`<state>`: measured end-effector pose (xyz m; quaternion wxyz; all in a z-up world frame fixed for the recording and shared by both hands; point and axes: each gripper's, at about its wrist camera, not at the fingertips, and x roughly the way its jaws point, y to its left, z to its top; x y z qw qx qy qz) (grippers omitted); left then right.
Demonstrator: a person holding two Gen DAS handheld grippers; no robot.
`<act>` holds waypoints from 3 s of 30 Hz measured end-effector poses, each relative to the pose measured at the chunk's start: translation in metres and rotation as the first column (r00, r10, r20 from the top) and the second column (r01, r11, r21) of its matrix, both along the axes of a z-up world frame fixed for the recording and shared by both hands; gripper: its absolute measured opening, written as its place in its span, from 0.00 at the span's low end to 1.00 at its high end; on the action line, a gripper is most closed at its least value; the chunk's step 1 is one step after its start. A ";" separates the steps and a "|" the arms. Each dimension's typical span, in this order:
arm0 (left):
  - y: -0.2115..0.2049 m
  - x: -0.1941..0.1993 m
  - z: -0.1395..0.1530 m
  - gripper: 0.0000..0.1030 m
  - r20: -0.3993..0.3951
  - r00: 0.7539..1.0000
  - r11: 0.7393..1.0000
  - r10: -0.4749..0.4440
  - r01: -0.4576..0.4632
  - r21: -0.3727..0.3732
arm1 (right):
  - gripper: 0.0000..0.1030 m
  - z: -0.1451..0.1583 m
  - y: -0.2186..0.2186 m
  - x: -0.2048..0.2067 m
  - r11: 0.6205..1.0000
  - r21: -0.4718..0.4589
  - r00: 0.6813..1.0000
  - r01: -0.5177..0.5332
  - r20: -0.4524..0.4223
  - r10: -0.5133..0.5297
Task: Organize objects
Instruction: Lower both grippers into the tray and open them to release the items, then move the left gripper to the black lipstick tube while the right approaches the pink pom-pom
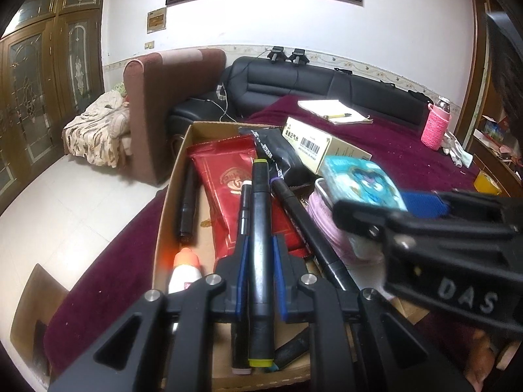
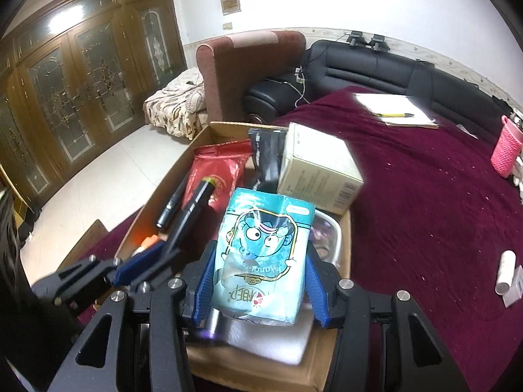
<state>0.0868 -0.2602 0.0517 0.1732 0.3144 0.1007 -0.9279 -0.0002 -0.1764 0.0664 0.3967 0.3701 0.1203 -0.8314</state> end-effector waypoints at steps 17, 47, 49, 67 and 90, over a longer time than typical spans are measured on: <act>-0.007 0.005 -0.002 0.14 0.006 1.000 1.000 0.010 -0.010 0.015 | 0.56 -0.009 -0.026 -0.017 1.000 0.003 0.997 0.001 0.079 -0.002; -0.002 0.024 0.029 0.55 -0.083 0.996 0.999 0.036 -0.035 0.014 | 0.73 0.022 0.076 -0.007 0.977 -0.170 0.985 0.130 0.137 -0.107; 0.007 0.026 0.036 0.55 -0.101 0.995 1.000 0.011 -0.010 0.007 | 0.73 0.021 0.099 -0.008 0.971 -0.175 0.980 0.160 0.146 -0.135; 0.150 -0.013 0.026 0.59 -0.013 0.939 0.938 -0.343 0.341 -0.060 | 0.75 0.003 0.422 -0.067 0.529 -0.058 0.532 0.847 0.114 -0.839; 0.168 -0.021 0.012 0.60 0.054 0.914 0.914 -0.402 0.405 -0.036 | 0.78 0.002 0.368 -0.053 0.758 -0.227 0.787 0.612 0.272 -0.554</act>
